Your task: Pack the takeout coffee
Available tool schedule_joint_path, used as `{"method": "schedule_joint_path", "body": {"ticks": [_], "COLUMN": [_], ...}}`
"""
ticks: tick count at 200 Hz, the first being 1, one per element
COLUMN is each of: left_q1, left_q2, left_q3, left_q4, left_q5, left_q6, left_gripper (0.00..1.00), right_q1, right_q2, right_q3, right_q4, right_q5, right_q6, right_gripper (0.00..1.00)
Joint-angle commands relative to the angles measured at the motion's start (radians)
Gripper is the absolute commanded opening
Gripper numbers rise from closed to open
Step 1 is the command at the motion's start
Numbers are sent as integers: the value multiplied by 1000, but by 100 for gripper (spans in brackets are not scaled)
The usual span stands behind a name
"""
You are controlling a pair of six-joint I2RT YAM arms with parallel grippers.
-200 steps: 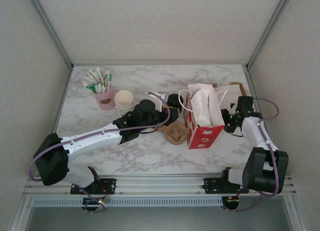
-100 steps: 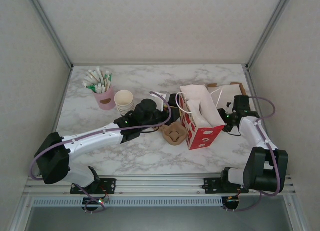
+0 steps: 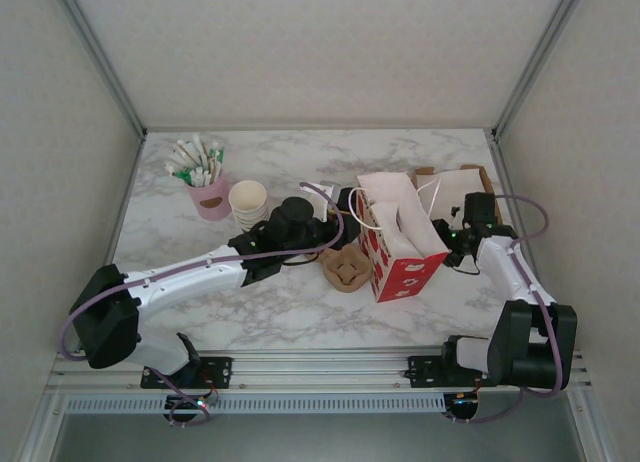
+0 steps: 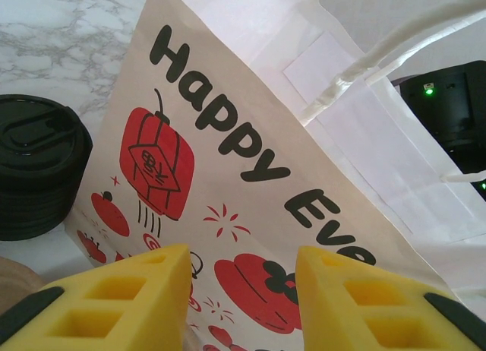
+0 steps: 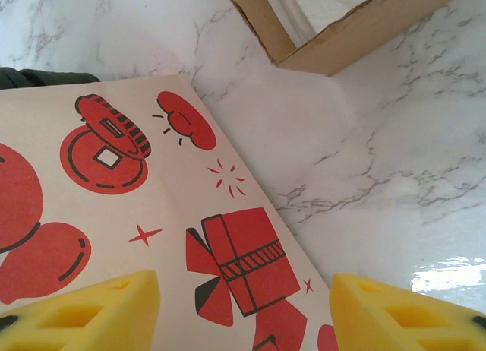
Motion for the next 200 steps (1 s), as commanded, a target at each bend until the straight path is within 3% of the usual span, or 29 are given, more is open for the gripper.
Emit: {"method": "schedule_joint_path", "body": {"ticks": [1,96,200], "left_q1": [-10,-10,-10], "left_q2": [10,28,-92], "left_q3": [35,56,58], "left_q4": [7,3,-79], "left_q5": [10,10,-115], "left_q6": [7,10,57], "left_gripper": [41,42,54], "right_q1": [9,16,13], "right_q2": [-33,-88,-220], "right_q3": [-21,-53,58], "right_q4": [-37,-72,-231], "right_q5": [23,57,337], "right_q6": [1,-6,-59], "right_gripper": [61,63,71]}}
